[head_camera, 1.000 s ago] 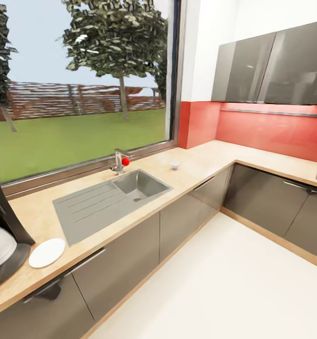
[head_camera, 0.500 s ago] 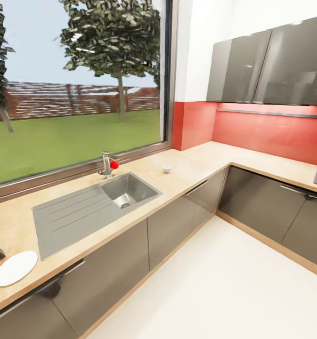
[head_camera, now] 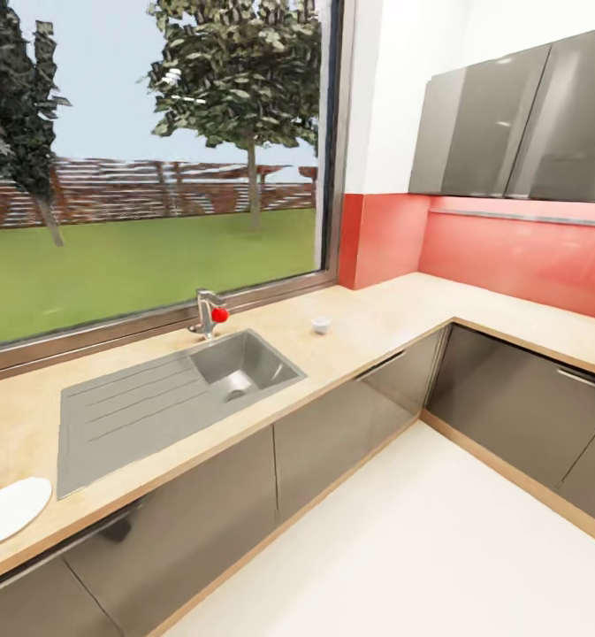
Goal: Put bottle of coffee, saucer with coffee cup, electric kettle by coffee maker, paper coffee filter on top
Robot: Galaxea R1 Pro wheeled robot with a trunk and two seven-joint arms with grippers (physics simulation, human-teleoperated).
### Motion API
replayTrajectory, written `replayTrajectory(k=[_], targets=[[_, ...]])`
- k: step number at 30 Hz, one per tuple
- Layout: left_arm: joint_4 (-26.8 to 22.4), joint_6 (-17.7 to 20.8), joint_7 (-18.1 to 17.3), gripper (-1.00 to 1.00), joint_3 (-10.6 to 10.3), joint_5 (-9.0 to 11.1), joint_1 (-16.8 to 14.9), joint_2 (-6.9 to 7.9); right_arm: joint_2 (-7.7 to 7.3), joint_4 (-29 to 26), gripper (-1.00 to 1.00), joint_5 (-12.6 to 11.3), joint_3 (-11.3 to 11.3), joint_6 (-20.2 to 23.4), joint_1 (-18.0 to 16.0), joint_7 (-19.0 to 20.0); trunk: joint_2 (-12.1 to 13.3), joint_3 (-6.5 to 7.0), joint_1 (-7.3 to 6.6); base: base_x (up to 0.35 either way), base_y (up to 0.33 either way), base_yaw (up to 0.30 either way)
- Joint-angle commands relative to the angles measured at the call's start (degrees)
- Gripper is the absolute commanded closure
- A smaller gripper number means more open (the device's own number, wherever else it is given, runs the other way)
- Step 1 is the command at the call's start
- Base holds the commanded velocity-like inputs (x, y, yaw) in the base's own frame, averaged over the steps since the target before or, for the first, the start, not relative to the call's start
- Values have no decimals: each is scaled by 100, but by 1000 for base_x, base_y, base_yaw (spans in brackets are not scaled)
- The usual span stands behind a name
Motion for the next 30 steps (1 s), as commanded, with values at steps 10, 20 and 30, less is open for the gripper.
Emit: replayTrajectory(k=[10,20,30], targets=[[-3,-20,19,-100,-36,42,-5,1,2,5,-100,41,-49,-21,-4,37,-10,-10,5,186,-243,29],[-3,-29,22,-100,-32,42,-5,1,2,3,-100,39,-49,-19,-4,37,-10,-10,5,186,-243,0],[-3,-61,21,-100,-32,41,-5,-1,2,5,-100,43,-41,-21,-4,23,-10,-10,5,186,-243,0]])
